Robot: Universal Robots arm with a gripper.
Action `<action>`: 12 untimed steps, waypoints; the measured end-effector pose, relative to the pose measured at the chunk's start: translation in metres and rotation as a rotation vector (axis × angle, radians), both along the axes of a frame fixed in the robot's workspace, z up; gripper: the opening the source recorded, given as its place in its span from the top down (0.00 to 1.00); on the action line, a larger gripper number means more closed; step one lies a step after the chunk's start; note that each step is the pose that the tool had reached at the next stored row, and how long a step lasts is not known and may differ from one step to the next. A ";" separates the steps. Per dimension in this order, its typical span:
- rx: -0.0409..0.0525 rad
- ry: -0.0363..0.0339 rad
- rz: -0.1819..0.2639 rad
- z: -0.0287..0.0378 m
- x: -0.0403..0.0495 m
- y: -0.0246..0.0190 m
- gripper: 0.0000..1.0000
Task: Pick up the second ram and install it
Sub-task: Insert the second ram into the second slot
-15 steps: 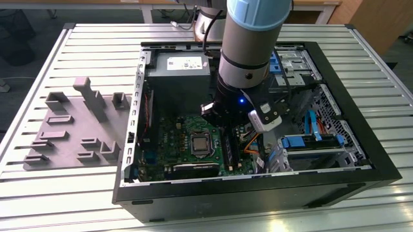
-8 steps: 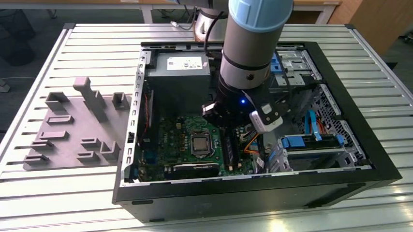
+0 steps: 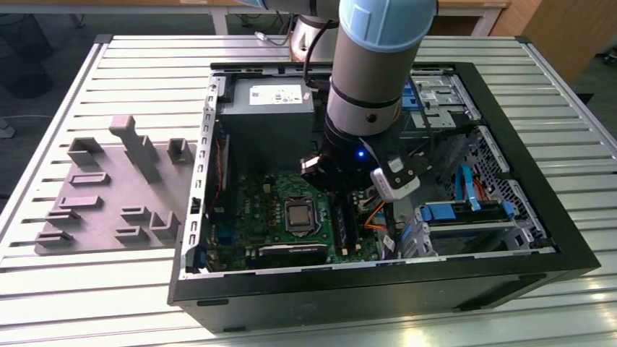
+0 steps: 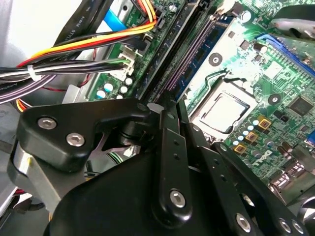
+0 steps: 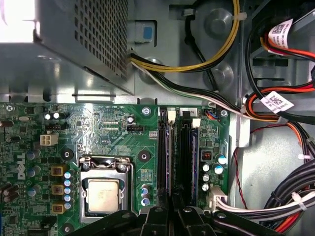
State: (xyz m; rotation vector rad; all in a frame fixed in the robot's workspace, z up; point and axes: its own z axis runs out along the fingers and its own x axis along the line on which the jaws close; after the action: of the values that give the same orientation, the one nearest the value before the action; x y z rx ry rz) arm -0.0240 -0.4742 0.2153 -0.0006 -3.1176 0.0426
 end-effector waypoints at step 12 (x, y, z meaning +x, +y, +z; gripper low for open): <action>0.0007 0.0040 0.001 0.0013 0.0013 0.0001 0.86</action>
State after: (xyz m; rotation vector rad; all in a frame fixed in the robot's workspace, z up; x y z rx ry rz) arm -0.0227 -0.4741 0.2166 0.0007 -3.1136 0.0414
